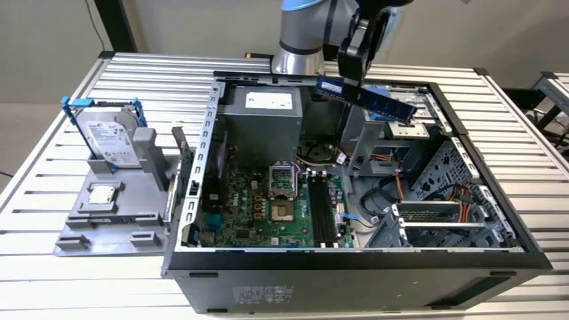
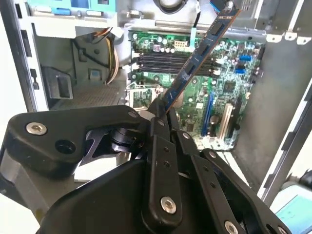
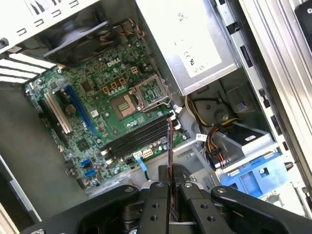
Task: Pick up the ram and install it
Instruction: 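Insert the ram into the slot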
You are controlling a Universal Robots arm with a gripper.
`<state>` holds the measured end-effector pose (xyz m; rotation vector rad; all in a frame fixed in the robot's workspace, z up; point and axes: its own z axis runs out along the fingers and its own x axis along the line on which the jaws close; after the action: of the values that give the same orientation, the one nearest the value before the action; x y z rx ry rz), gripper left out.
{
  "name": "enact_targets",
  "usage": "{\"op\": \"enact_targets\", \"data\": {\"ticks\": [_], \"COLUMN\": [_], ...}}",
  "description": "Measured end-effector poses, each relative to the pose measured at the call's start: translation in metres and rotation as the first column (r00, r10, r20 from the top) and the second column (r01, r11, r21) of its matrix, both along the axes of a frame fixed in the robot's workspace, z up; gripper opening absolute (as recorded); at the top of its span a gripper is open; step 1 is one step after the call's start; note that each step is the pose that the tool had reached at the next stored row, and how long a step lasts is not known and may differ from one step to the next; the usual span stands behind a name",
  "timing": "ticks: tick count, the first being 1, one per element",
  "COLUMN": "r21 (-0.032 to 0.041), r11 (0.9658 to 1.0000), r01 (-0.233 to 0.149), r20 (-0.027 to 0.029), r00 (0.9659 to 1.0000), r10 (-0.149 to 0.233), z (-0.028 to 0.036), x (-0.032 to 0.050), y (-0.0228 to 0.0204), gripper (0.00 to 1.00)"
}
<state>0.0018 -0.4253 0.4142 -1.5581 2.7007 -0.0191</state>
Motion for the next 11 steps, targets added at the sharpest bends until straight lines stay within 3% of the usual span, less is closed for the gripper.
{"op": "enact_targets", "data": {"ticks": [3,6,11], "r21": [0.0000,0.0000,-0.0001], "r11": [0.9985,0.9940,0.9800], "r01": [0.054,0.109,0.199], "r20": [0.0001,0.0000,0.0000], "r00": [0.9985,0.9940,0.9800], "r10": [-0.054,-0.109,-0.199], "z": [-0.0002,-0.0004,-0.0006], "x": [0.0000,0.0000,0.0000], "y": [0.0000,0.0000,0.0000], "gripper": [0.00,0.00,0.00]}}
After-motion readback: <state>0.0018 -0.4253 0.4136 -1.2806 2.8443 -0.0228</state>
